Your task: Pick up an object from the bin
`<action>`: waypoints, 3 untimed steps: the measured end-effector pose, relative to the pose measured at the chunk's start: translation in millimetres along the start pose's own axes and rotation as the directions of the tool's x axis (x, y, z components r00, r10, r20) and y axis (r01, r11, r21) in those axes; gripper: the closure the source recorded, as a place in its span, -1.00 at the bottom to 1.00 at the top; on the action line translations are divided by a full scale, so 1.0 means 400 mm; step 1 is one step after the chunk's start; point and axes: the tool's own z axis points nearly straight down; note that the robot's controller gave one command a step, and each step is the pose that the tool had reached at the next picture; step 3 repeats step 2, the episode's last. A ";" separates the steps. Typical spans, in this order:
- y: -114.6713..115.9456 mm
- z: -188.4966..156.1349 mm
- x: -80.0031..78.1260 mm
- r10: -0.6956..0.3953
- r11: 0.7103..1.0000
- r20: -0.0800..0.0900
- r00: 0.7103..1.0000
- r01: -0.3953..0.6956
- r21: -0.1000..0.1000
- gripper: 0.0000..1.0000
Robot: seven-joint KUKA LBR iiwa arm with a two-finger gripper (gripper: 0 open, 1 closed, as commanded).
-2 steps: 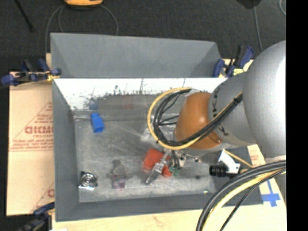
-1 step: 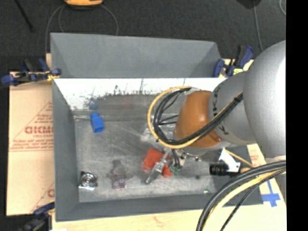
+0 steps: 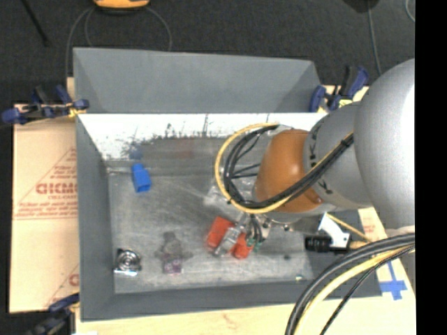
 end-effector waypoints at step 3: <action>0.004 -0.161 -0.009 -0.011 1.000 -0.014 1.000 0.011 0.005 1.00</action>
Offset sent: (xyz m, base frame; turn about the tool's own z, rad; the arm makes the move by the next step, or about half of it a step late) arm 0.0000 -0.0001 0.0122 -0.0001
